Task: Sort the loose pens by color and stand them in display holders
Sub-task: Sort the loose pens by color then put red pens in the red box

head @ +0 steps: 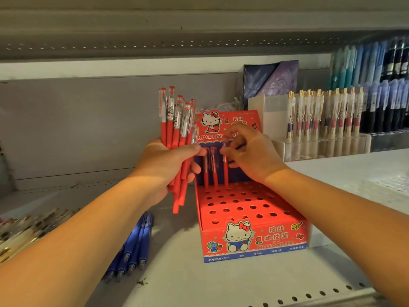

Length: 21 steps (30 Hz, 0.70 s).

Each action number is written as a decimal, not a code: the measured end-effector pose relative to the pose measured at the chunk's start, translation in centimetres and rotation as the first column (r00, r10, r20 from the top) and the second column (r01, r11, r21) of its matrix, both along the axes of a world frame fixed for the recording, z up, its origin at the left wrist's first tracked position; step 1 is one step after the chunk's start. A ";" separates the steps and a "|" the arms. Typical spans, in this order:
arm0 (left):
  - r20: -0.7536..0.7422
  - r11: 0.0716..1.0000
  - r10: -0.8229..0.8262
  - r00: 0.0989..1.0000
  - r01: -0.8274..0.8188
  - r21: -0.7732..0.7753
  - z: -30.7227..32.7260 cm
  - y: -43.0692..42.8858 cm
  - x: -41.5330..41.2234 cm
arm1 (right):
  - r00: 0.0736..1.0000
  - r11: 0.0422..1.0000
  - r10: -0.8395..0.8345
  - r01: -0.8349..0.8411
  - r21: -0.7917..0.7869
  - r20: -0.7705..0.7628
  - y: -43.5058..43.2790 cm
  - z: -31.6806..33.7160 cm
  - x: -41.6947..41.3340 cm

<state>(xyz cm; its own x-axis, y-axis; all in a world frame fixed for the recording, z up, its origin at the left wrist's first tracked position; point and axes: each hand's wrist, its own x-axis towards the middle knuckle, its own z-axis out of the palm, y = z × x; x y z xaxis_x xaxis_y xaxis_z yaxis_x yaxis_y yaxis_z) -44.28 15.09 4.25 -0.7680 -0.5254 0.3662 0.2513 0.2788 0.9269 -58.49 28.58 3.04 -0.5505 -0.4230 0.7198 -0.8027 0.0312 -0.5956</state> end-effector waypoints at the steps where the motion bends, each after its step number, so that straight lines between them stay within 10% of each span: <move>1: -0.008 1.000 -0.016 1.000 0.016 0.003 0.0 0.0 0.0 | 1.000 1.000 -0.012 0.012 0.015 0.002 0.0 -0.1 -0.2; 12: -0.011 0.992 -0.111 0.994 0.111 0.064 0.2 0.8 0.8 | 0.967 0.963 -0.225 0.239 0.121 -0.123 0.6 1.1 0.3; 17: -0.006 0.988 -0.135 0.991 0.135 0.070 -0.1 0.9 0.4 | 0.830 0.911 0.411 -0.384 -0.149 0.377 0.7 2.1 3.3; 21: -0.003 0.983 -0.167 0.986 0.167 0.076 -0.3 0.9 0.4 | 0.799 0.890 0.452 -0.435 -0.137 0.398 0.4 1.7 3.7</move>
